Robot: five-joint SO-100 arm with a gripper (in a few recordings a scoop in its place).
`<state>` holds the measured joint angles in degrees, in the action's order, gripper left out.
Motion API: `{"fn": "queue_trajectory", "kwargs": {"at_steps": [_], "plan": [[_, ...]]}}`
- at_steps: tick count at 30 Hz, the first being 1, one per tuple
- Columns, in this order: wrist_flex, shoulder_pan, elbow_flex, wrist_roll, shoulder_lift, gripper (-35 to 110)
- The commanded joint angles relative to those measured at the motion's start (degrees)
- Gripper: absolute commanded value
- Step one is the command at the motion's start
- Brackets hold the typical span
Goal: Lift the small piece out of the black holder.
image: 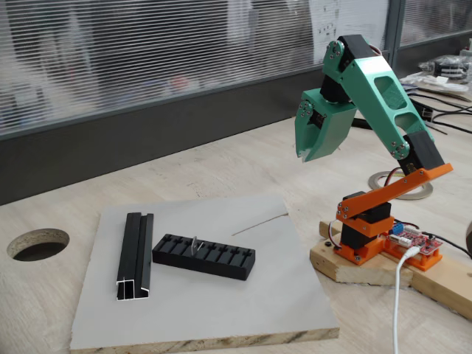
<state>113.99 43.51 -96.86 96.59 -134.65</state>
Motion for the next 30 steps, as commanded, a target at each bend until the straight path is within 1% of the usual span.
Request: {"fn": "queue_trajectory", "kwargs": {"at_steps": [1, 30], "plan": [[1.85, -0.18, -0.62, 0.00, -2.64, 9], [1.85, -0.35, -0.18, 0.00, -1.85, 9]]}}
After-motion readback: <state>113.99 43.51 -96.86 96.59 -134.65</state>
